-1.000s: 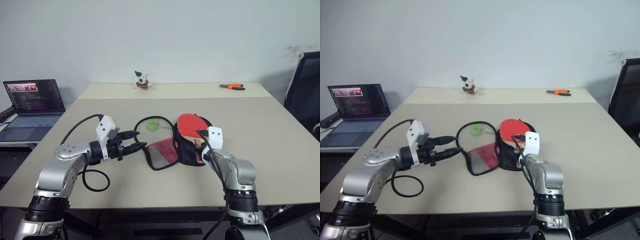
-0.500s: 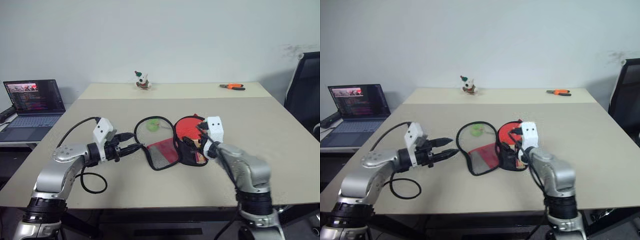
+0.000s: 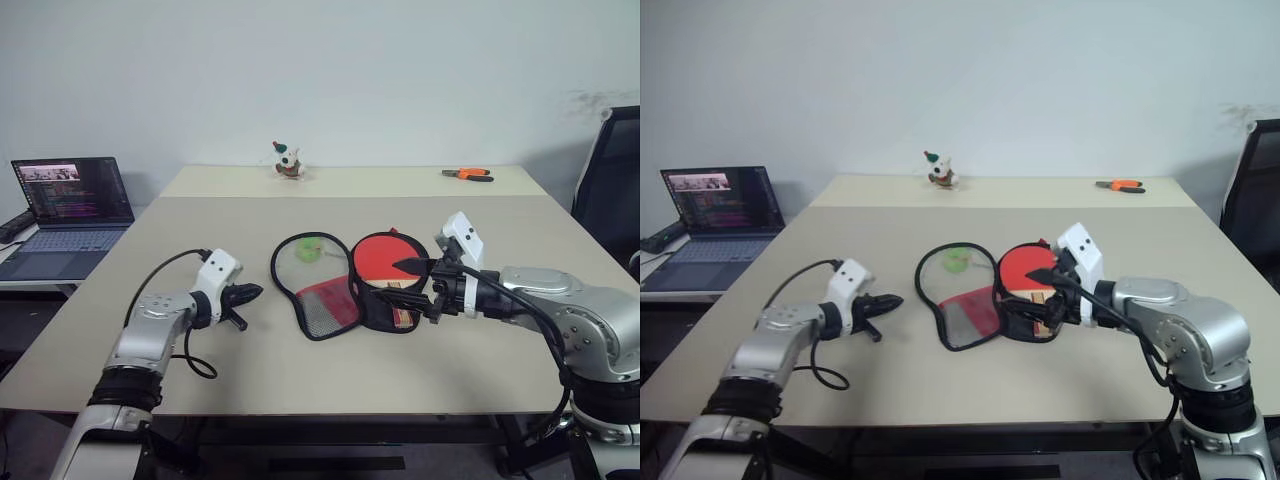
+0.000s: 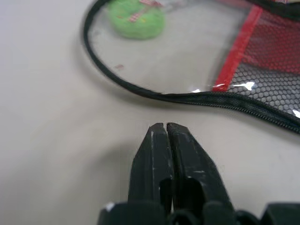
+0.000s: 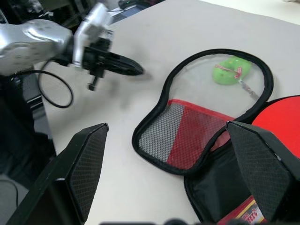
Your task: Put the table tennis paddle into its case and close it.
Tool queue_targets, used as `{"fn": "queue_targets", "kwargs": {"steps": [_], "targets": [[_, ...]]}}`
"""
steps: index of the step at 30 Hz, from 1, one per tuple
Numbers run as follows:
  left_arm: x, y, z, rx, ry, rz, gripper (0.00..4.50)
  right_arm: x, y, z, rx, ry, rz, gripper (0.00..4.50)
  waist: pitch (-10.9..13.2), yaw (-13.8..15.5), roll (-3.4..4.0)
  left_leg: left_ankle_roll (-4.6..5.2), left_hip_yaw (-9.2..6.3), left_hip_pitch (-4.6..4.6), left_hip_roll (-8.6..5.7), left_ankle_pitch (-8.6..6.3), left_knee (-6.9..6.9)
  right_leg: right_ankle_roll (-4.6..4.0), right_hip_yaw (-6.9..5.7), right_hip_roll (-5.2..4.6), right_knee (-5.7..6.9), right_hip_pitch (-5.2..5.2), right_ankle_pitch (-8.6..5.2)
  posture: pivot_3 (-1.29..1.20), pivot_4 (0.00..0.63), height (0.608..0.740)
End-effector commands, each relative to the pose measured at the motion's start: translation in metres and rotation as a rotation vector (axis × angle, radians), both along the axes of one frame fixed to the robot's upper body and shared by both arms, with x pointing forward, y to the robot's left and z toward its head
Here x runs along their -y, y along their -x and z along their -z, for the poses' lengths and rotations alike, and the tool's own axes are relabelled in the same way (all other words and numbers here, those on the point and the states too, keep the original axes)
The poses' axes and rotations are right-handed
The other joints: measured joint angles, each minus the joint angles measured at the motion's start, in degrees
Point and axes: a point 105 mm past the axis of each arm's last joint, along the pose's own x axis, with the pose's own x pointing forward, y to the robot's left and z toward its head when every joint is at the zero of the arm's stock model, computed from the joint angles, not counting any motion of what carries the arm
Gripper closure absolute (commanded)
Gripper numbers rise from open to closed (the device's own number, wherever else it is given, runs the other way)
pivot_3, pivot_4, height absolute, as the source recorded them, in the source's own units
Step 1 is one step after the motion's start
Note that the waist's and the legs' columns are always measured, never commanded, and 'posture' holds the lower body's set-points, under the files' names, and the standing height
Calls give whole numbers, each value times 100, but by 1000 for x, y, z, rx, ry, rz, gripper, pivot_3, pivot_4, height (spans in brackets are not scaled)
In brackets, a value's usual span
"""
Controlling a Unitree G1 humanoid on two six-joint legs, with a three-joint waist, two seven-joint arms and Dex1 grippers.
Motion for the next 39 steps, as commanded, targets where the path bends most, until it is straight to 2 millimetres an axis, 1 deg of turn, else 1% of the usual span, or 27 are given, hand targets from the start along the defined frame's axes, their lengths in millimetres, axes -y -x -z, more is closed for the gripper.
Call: {"fn": "queue_targets", "kwargs": {"steps": [1, 6, 12, 17, 20, 25, 27, 30, 32, 34, 37, 38, 39], "targets": [[9, -9, -9, 29, -32, 40, 4470, -1, 4, -9, 57, 2, -19, 82, 0, -8, -1, 0, 0, 0, 1, 0, 0, 0, 0, 0, 0, 0, 0, 0, 150, 740], [16, -16, 3, -10, -68, 55, 4470, 4, 3, -8, 64, 9, 3, 82, -1, -7, -2, 0, 1, 0, 0, 0, 0, 0, 1, 0, 0, 0, 0, 0, 150, 740], [33, -21, 15, -49, -81, 95, 4470, 7, 3, -8, 68, 15, 14, 82, -3, 7, -5, 0, -3, -1, -1, 0, 4, 0, -4, 0, 3, 1, 0, 0, 150, 740], [46, -26, 13, -38, -69, 118, 4470, 9, 1, -8, 72, 17, 26, 82, -4, 37, -6, 0, -10, -3, -4, 0, 13, 1, -12, -1, 3, 8, 0, 0, 150, 740], [61, -30, 8, -21, -28, 144, 4470, 11, 1, -7, 71, 21, 29, 82, -4, 59, -7, 0, -21, -5, -5, 0, 19, 1, -25, -2, 1, 15, 0, 0, 150, 740], [80, -40, -17, 55, -10, 182, 4470, 18, 1, -6, 65, 40, 36, 82, -2, 71, -10, 0, -32, -13, -6, 0, 32, 2, -36, -2, 0, 20, 1, 0, 150, 740], [89, -44, -31, 91, 2, 204, 4470, 25, 0, -6, 66, 53, 50, 82, -2, 70, -10, 0, -33, -16, -6, 0, 33, 2, -38, -2, 0, 18, 0, 0, 150, 740], [104, -47, -50, 150, 2, 248, 4470, 37, -5, -12, 79, 58, 100, 82, -2, 70, -10, 1, -32, -17, -6, 0, 34, 2, -37, -2, 0, 18, 0, 0, 150, 740], [126, -49, -68, 201, 9, 305, 4470, 47, -9, -16, 87, 65, 139, 82, -1, 71, -11, 1, -31, -18, -7, 0, 37, 2, -38, -2, 0, 19, 1, 0, 150, 740], [145, -50, -80, 231, 24, 339, 4470, 54, -11, -17, 88, 72, 162, 82, -1, 78, -11, 1, -29, -28, -8, -1, 49, 3, -46, -2, -1, 19, 1, 0, 150, 740], [179, -50, -93, 251, 69, 386, 4470, 62, -17, -21, 95, 66, 213, 82, 0, 79, -13, 3, -28, -41, -9, -2, 64, 6, -52, -1, -1, 18, 2, 0, 150, 740], [188, -50, -94, 255, 69, 399, 4470, 63, -19, -23, 98, 60, 227, 82, 0, 79, -13, 4, -28, -43, -11, -2, 68, 8, -52, -1, -1, 18, 2, 0, 150, 740], [193, -50, -94, 257, 67, 407, 4470, 64, -20, -24, 100, 56, 234, 82, 0, 78, -13, 5, -25, -44, -11, -3, 71, 12, -49, -2, -2, 17, 3, 0, 150, 740]]}}
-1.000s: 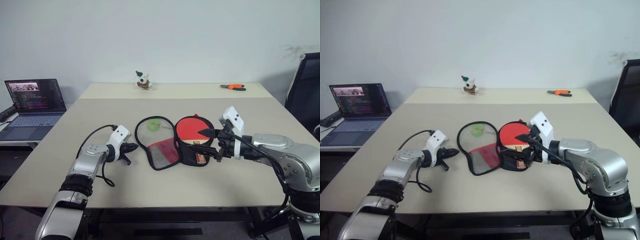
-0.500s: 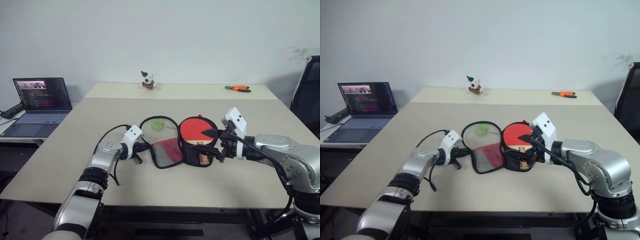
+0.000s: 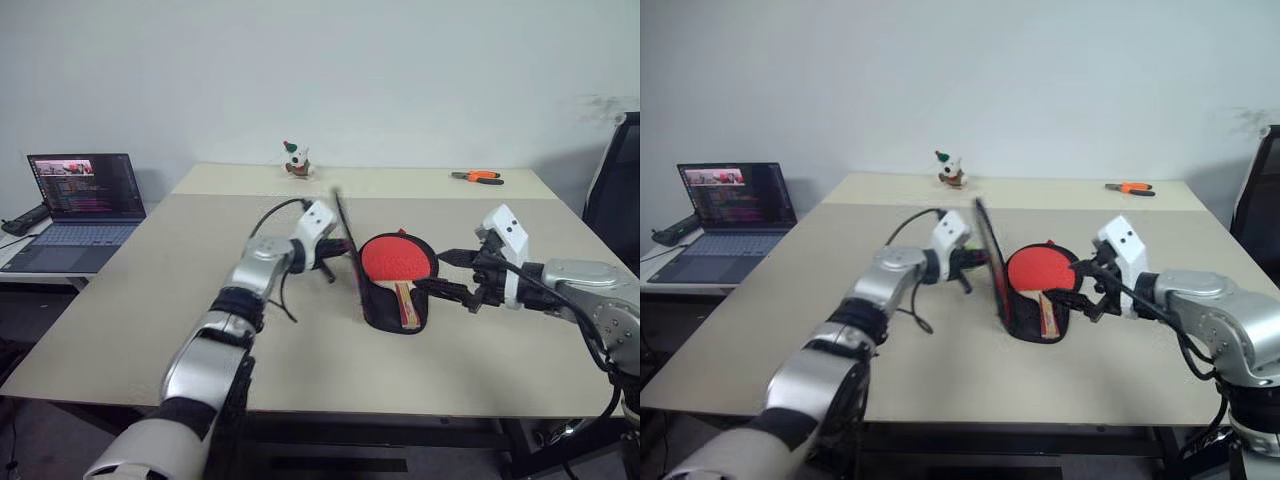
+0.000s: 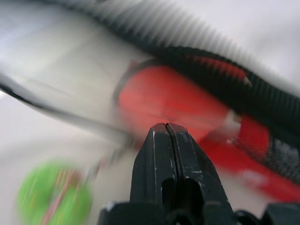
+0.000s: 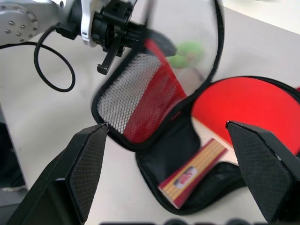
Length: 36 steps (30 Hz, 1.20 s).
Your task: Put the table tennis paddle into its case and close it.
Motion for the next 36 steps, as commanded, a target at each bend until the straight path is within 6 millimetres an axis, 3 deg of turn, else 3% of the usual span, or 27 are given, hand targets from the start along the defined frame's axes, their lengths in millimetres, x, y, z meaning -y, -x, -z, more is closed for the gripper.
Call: {"fn": "queue_targets", "kwargs": {"steps": [1, 6, 12, 18, 23, 29, 36], "targets": [[17, 0, -14, 52, 5, 26, 4470, 8, -4, -20, 81, -14, 46, 82, 0, -11, 0, 1, 2, 0, 0, 0, 1, 2, 1, 0, 0, 0, 0, 0, 150, 740], [16, 1, -9, 44, 12, 37, 4470, 15, -11, -16, 73, -14, 97, 82, 0, -123, 0, 2, 3, -1, 9, -1, -3, 1, 19, 4, 10, -19, 1, 0, 150, 740], [-32, 5, -1, 23, 53, 17, 4491, 25, -37, 10, -39, -77, 227, 41, 0, -158, 3, 1, 7, 1, 11, 0, -2, 0, 28, 5, 14, -21, 2, 0, 150, 740], [-74, 44, -8, -6, 168, 89, 4491, 35, -64, 40, -126, -84, 348, 41, 0, -89, 3, 0, 1, -9, 9, 0, 0, 0, 25, 1, 6, -25, 2, 0, 150, 740], [-103, 66, -8, -16, 164, 13, 4491, 36, -88, 66, -196, -109, 429, 41, -1, -89, 5, -1, -2, -8, 11, 1, 6, -2, 25, 2, 12, -25, 3, 0, 150, 740], [-119, 75, -7, -23, 153, -60, 4491, 31, -97, 80, -227, -87, 406, 41, -1, -63, 5, -1, 0, -8, 6, 1, 9, 2, 24, 1, 11, -23, 5, 0, 150, 740], [-118, 76, -5, -30, 144, -79, 4491, 15, -101, 91, -236, -18, 339, 41, -2, -82, 5, -1, 2, -7, 10, 1, 8, 2, 25, 3, 12, -24, 5, 0, 150, 740]]}}
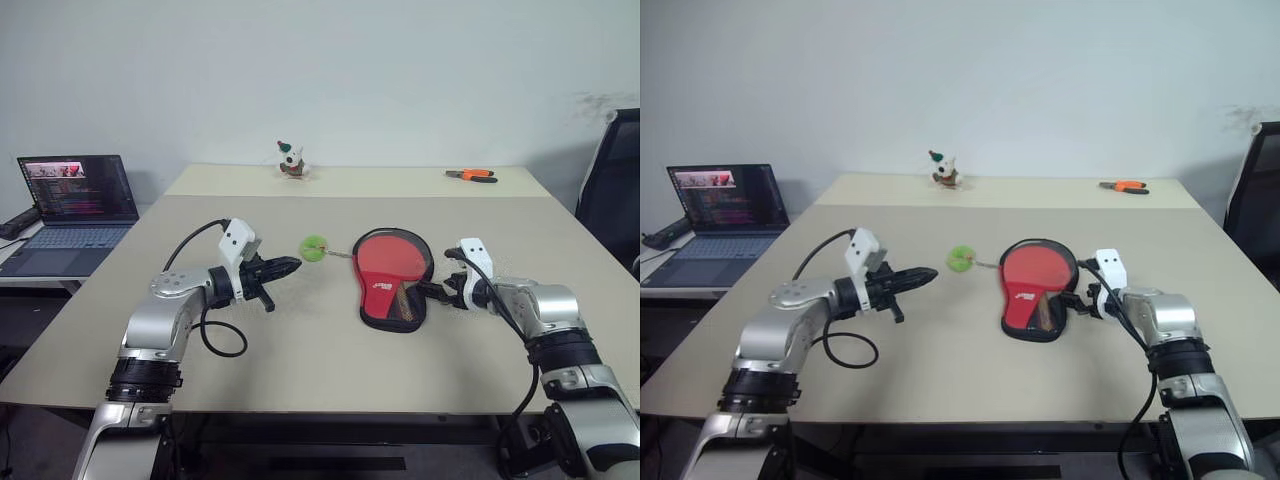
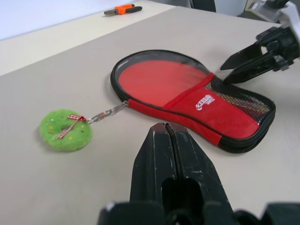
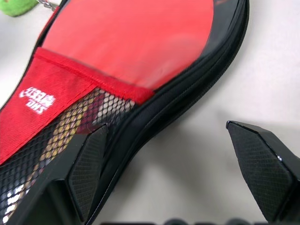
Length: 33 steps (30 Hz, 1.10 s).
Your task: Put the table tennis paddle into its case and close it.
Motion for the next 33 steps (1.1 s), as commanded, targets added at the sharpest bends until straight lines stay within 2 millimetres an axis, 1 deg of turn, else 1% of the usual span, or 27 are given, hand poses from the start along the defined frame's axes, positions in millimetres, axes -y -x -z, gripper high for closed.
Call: {"fn": "queue_targets", "kwargs": {"steps": [1, 6, 10, 11, 12, 13, 15, 19, 21, 25, 26, 28, 31, 33], "targets": [[-1, 3, -11, 44, -15, -11, 4491, -12, -3, -7, 40, 25, -57, 41, 0, -1, 0, 0, 1, 0, 0, 0, 0, 0, 1, 0, 0, 0, 0, 0, 150, 740], [2, 0, -10, 41, -28, -16, 4491, -23, -2, 7, -3, 50, -96, 41, -1, -5, 0, 0, 1, 1, 0, 0, 1, 0, 1, 0, 0, 0, 0, 0, 150, 740], [2, 0, -9, 42, -38, -15, 4491, -24, -4, 16, -42, 42, -90, 41, -2, -40, 1, 0, 7, 8, 2, 0, -1, -1, 7, 2, 4, 1, 1, 0, 150, 740], [2, 0, -9, 42, -40, -16, 4500, -24, -4, 18, -54, 34, -90, 328, -3, -46, 1, 0, 10, 11, 4, 0, -1, -2, 11, 3, 7, 1, 1, 0, 150, 740], [1, 0, -8, 41, -42, -18, 4500, -25, -4, 20, -68, 26, -88, 423, -3, -56, 1, 0, 11, 12, 4, 0, -1, -2, 12, 3, 8, 1, 1, 0, 150, 740], [1, 1, -8, 39, -43, -20, 4500, -25, -4, 22, -80, 18, -89, 620, -3, -60, 0, 0, 13, 14, 4, 0, -1, -2, 15, 3, 11, 2, 1, 0, 150, 740], [-1, 2, -7, 35, -46, -23, 4500, -28, -3, 27, -114, -4, -97, 1235, -4, -65, 0, 0, 18, 21, 4, 0, -1, -2, 20, 3, 16, 3, 1, 0, 150, 740], [-9, 6, -4, 23, -60, -35, 4500, -41, 2, 34, -183, -65, -149, 2496, -4, -77, 0, 1, 37, 53, 4, -1, -6, -2, 46, 4, 33, 13, 0, 0, 150, 740], [-13, 8, -3, 15, -61, -38, 4500, -50, 1, 33, -198, -95, -168, 3186, -4, -91, -1, 1, 39, 61, 5, -1, -5, -2, 51, 6, 37, 18, 0, 0, 150, 740], [-18, 14, -2, -4, -52, -16, 4500, -66, -1, 26, -206, -153, -208, 4329, -5, -144, -4, 1, 50, 73, 4, -1, -4, -2, 68, 7, 55, 18, 0, 0, 150, 740], [-19, 17, -1, -10, -50, -3, 4500, -69, -1, 24, -206, -166, -220, 4483, -5, -156, -4, 1, 51, 74, 4, -1, -4, -2, 69, 7, 57, 17, 0, 0, 150, 740], [-20, 22, 0, -19, -49, 23, 4500, -75, -1, 20, -206, -182, -241, 4483, -5, -176, -4, 1, 56, 74, 6, -1, -4, -2, 76, 9, 62, 11, 0, 0, 150, 740], [-23, 37, 7, -71, -68, 96, 4500, -93, 6, 11, -229, -232, -332, 4483, -5, -235, -4, 2, 69, 72, 13, -2, -8, -3, 98, 13, 67, -3, 0, 0, 150, 740], [-25, 42, 9, -87, -82, 115, 4500, -100, 12, 9, -246, -249, -370, 4483, -5, -265, -4, 2, 69, 73, 14, -2, -11, -6, 99, 18, 65, -5, -2, 0, 150, 740]]}}
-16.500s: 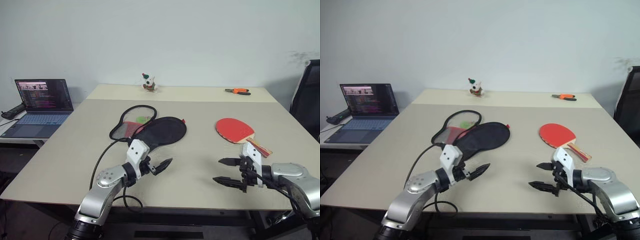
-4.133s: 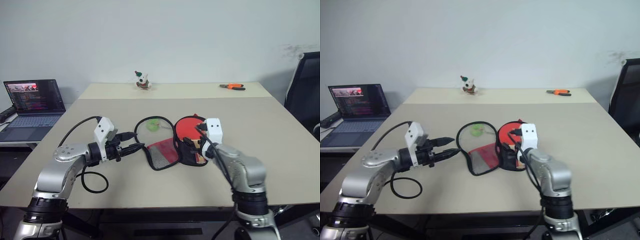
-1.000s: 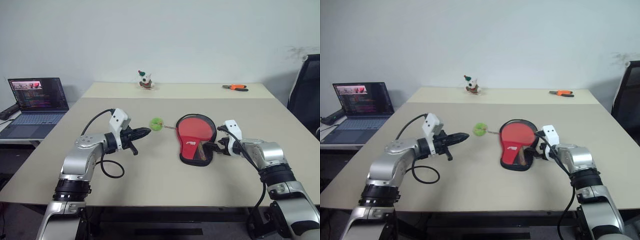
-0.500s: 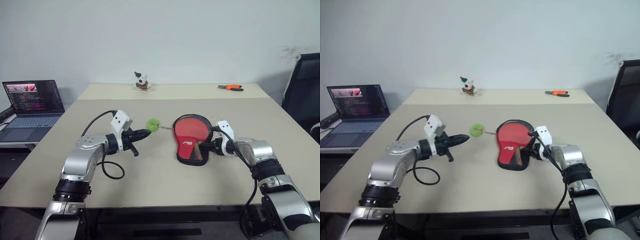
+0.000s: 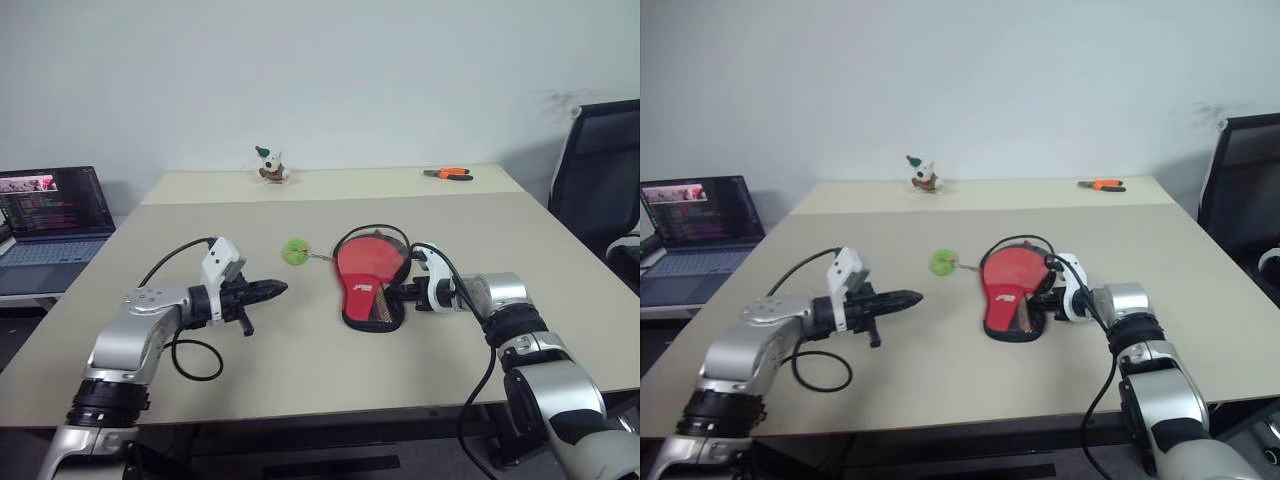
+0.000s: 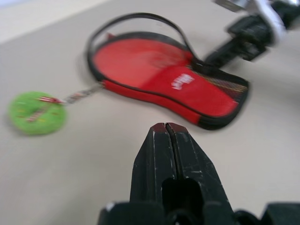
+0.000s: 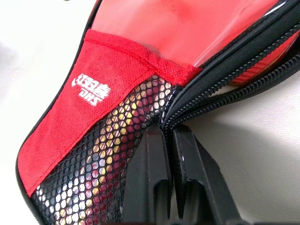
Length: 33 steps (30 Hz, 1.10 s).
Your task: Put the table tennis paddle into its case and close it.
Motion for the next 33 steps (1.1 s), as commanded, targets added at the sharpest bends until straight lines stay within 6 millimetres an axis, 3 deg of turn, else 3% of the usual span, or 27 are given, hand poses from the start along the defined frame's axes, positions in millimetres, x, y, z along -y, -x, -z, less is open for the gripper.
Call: {"fn": "queue_targets", "kwargs": {"steps": [1, 10, 20, 33], "targets": [[0, 12, -15, 35, -2, 63, 4500, -33, 16, -9, -39, -87, -139, 4483, 0, -25, 1, 0, 0, -1, 0, 0, -1, 0, 1, 3, -1, -1, 0, 0, 150, 740], [10, 23, -9, 4, -6, 123, 4500, -44, 54, -2, -99, -106, -161, 4483, 0, -21, 0, 0, -8, -8, -4, -1, 1, 1, 12, -7, -2, -2, -1, 0, 150, 740], [16, 28, -4, -13, -2, 157, 4500, -26, 104, 0, -157, -125, -102, 4483, 0, 106, 0, 0, -17, -13, -6, -1, -3, 2, 4, -14, -13, -1, -1, 0, 150, 740], [19, 26, -3, -12, -4, 166, 4500, -34, 110, 12, -209, -183, -1, 4483, 0, 107, 0, 0, -16, -12, -6, -1, -3, 2, 2, -12, -11, 1, -1, 0, 150, 740]]}}
